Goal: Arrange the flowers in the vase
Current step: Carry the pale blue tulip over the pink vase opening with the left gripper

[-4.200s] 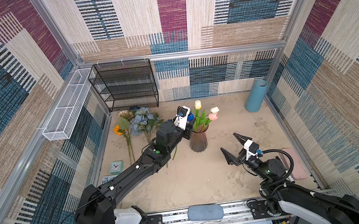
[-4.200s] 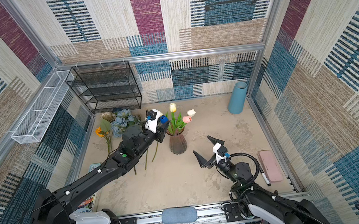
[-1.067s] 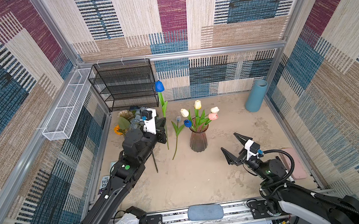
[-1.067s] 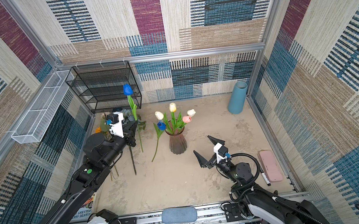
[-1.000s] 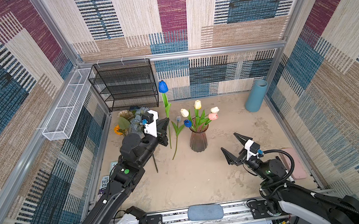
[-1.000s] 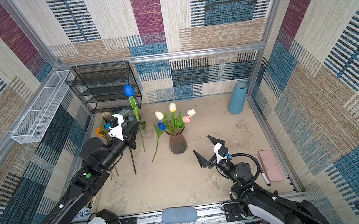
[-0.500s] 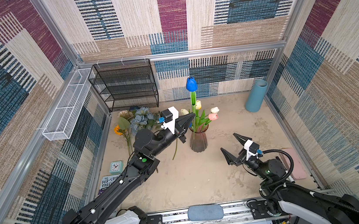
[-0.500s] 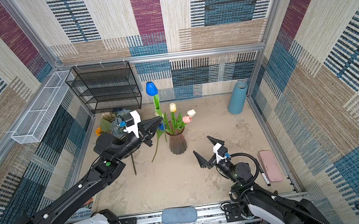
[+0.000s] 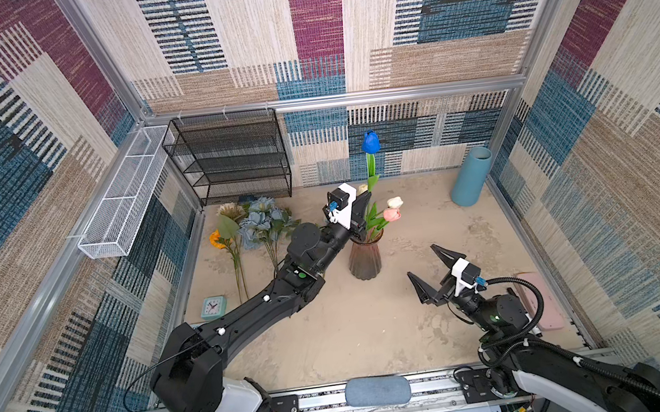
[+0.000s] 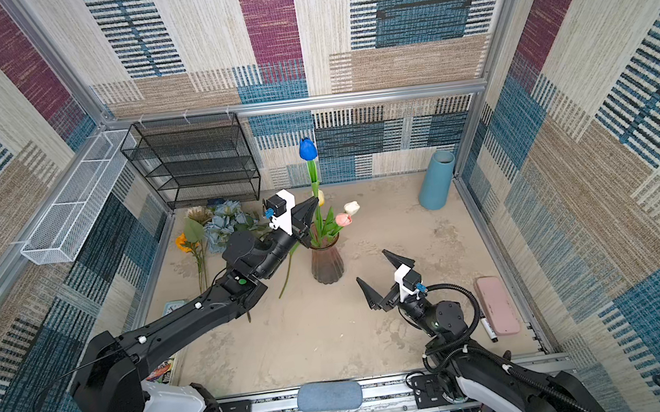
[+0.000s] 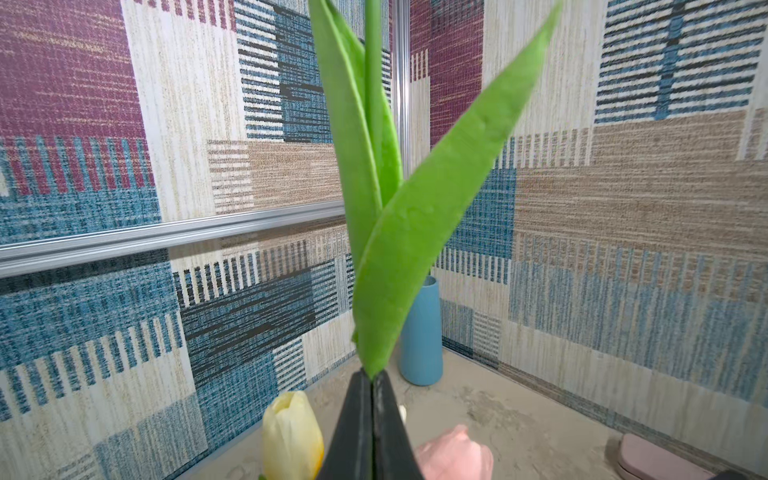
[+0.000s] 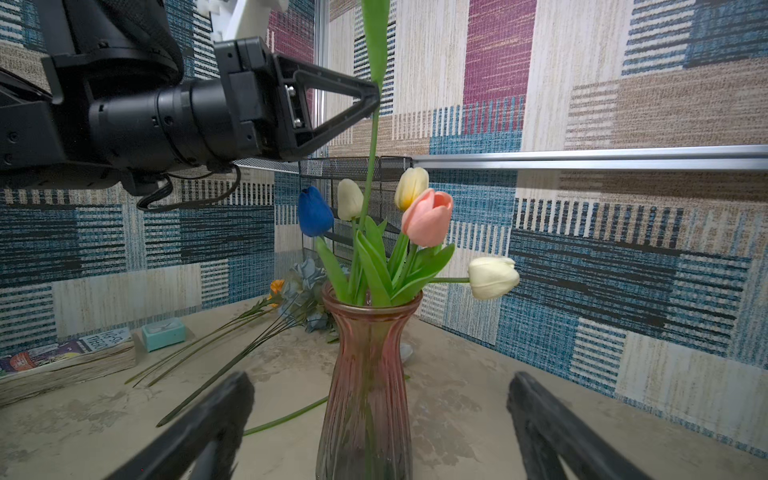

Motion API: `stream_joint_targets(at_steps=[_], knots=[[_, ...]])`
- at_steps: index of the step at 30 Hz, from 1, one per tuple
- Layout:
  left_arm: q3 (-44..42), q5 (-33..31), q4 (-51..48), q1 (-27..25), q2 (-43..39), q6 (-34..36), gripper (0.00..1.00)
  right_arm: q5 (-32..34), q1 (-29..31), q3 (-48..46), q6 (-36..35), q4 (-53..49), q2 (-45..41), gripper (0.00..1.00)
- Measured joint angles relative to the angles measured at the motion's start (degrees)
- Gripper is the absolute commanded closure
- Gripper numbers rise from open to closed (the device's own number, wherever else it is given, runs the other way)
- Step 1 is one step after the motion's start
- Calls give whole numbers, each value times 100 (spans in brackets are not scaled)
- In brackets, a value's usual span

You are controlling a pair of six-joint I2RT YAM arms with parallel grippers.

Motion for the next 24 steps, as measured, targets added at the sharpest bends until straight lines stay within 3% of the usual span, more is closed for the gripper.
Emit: stream_joint_targets(at_steps=[24], knots=[[-522,-531,426,-140,162,61,100,0,0,2,-2,-7,70,1]])
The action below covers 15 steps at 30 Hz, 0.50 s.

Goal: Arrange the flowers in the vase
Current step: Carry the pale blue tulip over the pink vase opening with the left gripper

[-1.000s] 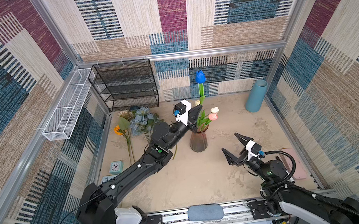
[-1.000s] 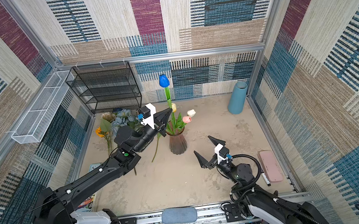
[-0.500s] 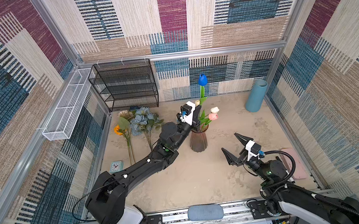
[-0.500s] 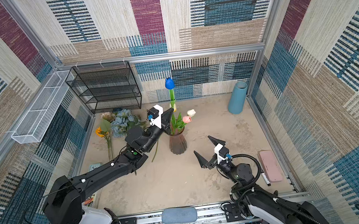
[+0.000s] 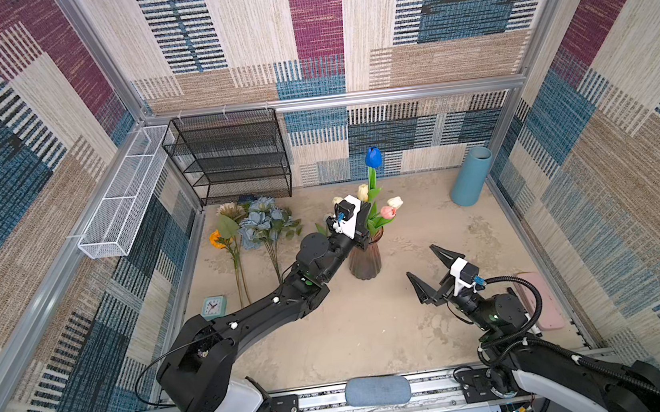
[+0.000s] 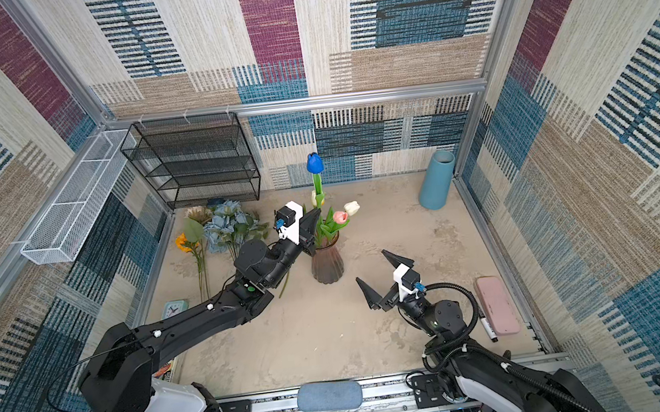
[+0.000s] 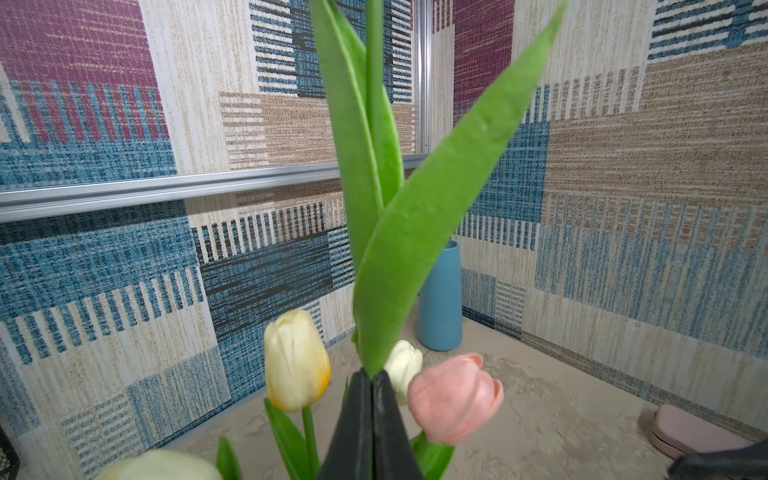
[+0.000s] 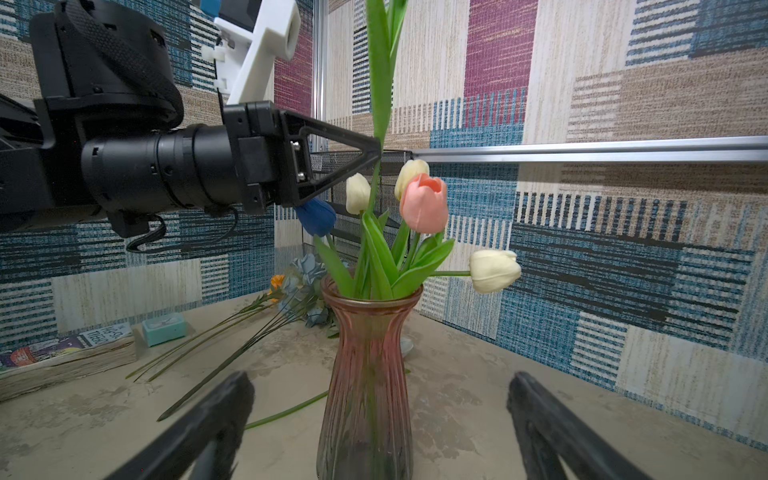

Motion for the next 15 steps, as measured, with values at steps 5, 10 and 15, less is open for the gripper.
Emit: stream_joint_targets(at_steps=[5,10,15], knots=[[52,-120,-2,0,-44,-114,100,0,0,0,0,0,15,1],[260,-125,-79,0,-190,-249,100,-2,-2,0,0,-2,55,1],[291,-146,-76,0,-254,-363,100,-2,-2,0,0,0,44,1]])
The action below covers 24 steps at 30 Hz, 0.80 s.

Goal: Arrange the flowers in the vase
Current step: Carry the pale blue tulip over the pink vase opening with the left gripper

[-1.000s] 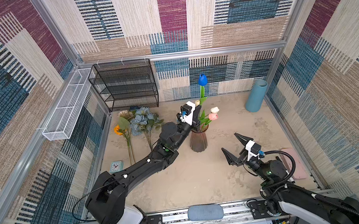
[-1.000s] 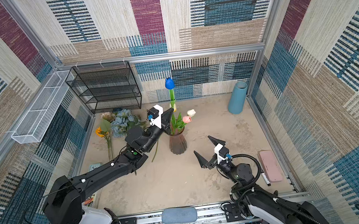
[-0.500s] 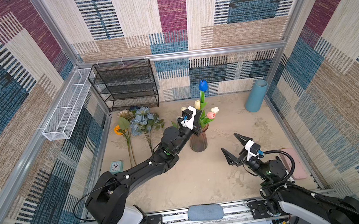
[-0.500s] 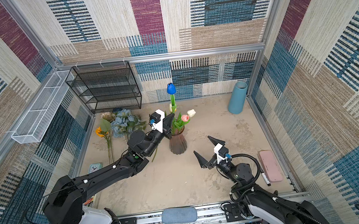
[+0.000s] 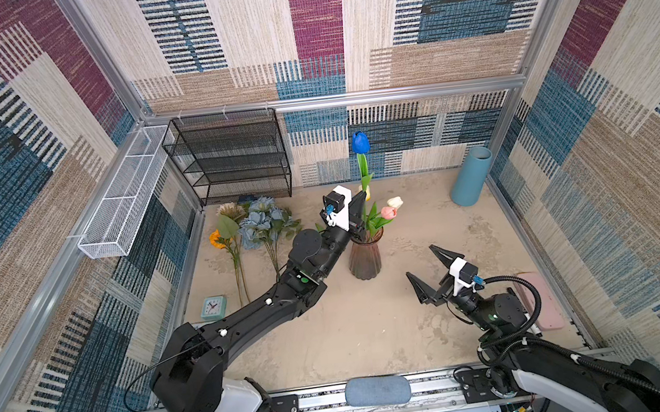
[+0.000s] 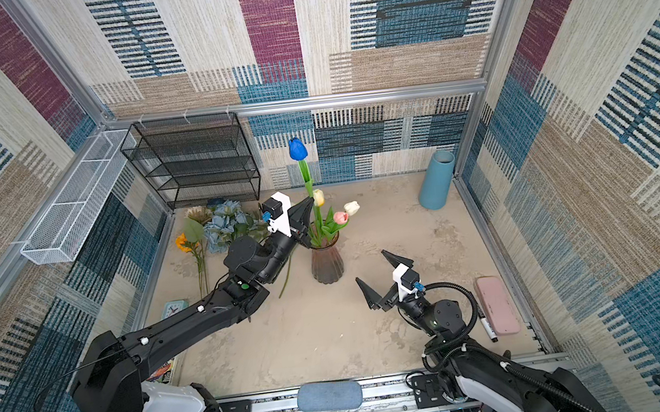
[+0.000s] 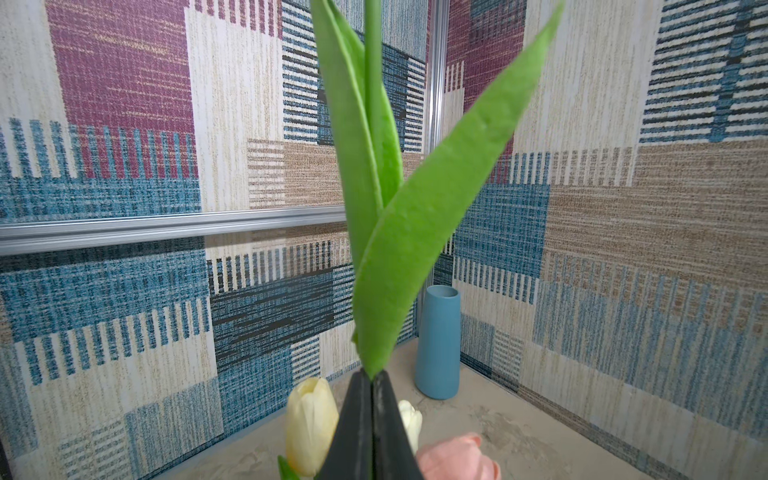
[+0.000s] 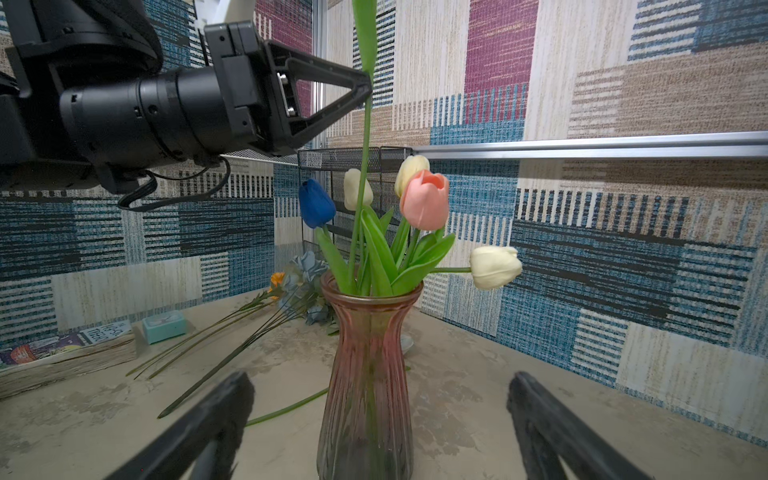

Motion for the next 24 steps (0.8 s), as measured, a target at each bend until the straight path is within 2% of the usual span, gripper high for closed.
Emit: stream_joint_targets(at_steps=[12,24], knots=[[-260,-267,15,0,162,-160,100,-2,0,9,0,-2,-26,1],[-461,-273,-195,-11,122,-181,99,-4,0,33,0,-4,48,1]])
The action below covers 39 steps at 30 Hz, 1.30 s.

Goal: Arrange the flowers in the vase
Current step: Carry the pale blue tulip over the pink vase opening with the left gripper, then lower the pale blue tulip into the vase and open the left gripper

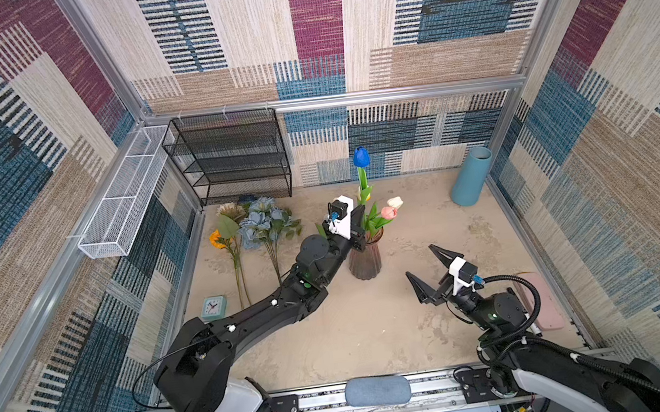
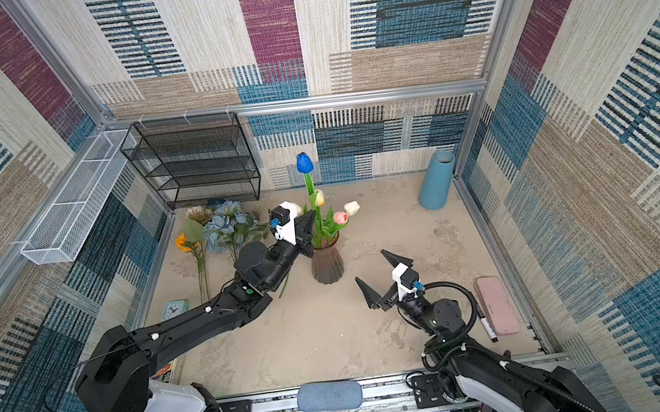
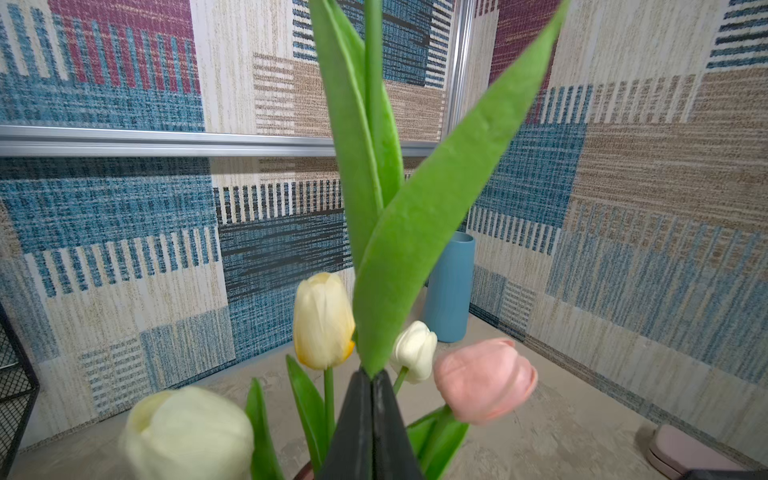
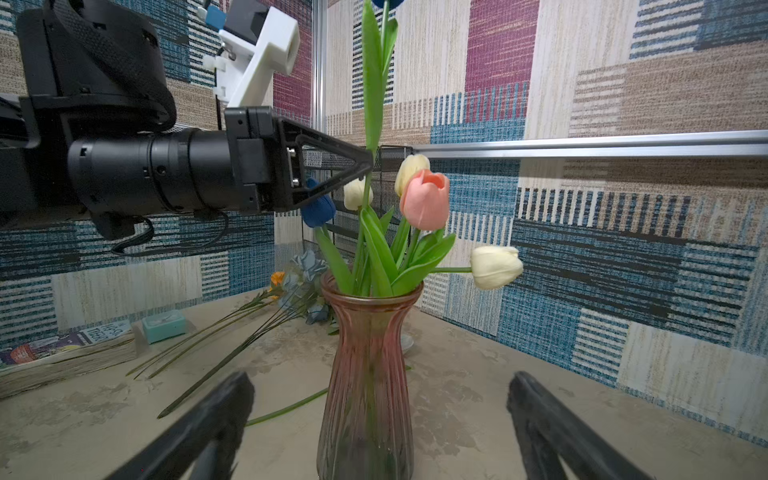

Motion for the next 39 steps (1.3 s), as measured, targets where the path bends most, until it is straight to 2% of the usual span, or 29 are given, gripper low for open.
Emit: stream_joint_targets(at_steps=[2,8,11,13,15,23,24,29,36,39], knots=[[-44,2,-48,0,-46,0,89,0,0,0,0,0,0,1],[-52,-22,-457,0,-205,2,78,2,0,0,0,0,-2,1],[162,-22,-907,0,-264,7,77,2,2,0,0,0,33,1],[306,-20,-1270,0,-306,26,82,2,0,0,0,-7,37,1],[494,-17,-1727,0,-328,46,82,2,0,0,0,-9,37,1],[1834,20,-4024,7,-186,216,83,0,2,2,0,-11,63,1],[1961,24,-4260,7,-157,249,86,0,0,2,0,-9,63,1],[2500,79,-5167,11,31,328,89,-50,2,4,2,-9,63,1],[3252,175,-6006,11,531,437,72,-50,2,4,2,-11,2,1],[3327,175,-6214,11,573,457,70,-48,2,4,2,-11,-7,1]])
